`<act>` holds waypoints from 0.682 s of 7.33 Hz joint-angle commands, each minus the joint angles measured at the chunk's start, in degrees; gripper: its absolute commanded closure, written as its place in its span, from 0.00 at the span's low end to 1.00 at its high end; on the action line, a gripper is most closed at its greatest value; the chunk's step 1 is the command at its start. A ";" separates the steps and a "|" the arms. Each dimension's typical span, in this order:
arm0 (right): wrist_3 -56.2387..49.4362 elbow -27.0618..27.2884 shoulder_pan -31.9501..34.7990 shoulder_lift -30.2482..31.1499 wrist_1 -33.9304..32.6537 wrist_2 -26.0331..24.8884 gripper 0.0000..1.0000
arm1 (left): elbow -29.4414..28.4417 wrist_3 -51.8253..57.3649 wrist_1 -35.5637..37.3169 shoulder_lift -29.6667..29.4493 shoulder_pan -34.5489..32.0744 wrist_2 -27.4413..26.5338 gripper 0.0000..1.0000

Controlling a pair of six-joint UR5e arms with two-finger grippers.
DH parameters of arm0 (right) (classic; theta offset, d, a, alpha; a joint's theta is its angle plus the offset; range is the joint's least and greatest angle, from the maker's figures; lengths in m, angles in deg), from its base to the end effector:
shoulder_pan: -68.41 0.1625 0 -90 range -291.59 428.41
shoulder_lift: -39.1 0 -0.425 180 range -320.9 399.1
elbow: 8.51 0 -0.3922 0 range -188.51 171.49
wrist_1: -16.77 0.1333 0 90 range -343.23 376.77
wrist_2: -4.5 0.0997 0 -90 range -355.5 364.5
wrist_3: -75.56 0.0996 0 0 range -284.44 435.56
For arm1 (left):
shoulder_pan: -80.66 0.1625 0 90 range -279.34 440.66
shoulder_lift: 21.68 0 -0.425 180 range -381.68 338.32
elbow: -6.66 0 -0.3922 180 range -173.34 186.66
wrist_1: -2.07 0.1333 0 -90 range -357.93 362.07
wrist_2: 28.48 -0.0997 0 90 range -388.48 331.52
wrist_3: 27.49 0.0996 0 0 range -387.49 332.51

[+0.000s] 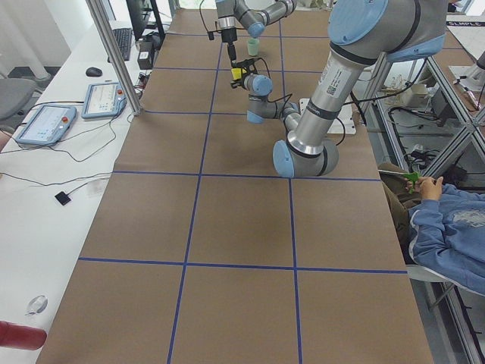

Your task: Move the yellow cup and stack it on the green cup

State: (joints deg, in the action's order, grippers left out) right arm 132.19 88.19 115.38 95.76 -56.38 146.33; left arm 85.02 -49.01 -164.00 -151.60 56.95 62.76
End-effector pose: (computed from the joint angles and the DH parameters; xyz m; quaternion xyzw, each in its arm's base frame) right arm -0.3964 -0.5053 0.2154 -0.0173 -0.5752 -0.1131 0.8099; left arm 0.5789 -0.3975 0.1814 0.5645 0.5525 0.2414 0.5638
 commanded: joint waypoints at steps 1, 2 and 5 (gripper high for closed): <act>-2.41 0.06 0.05 0.21 -0.06 0.90 0.17 | -0.05 -0.01 0.31 -0.34 0.06 0.00 1.00; -2.93 0.15 -0.04 0.30 -0.06 0.90 0.18 | -0.05 -0.01 0.48 -0.69 0.06 -0.09 1.00; -3.81 0.24 -0.39 1.08 -0.06 0.90 0.57 | -0.23 -0.10 0.66 -1.48 0.50 -0.09 1.00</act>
State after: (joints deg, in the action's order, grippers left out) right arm 129.04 88.25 115.05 96.32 -56.44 147.12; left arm 84.88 -49.13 -163.45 -152.82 57.25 62.73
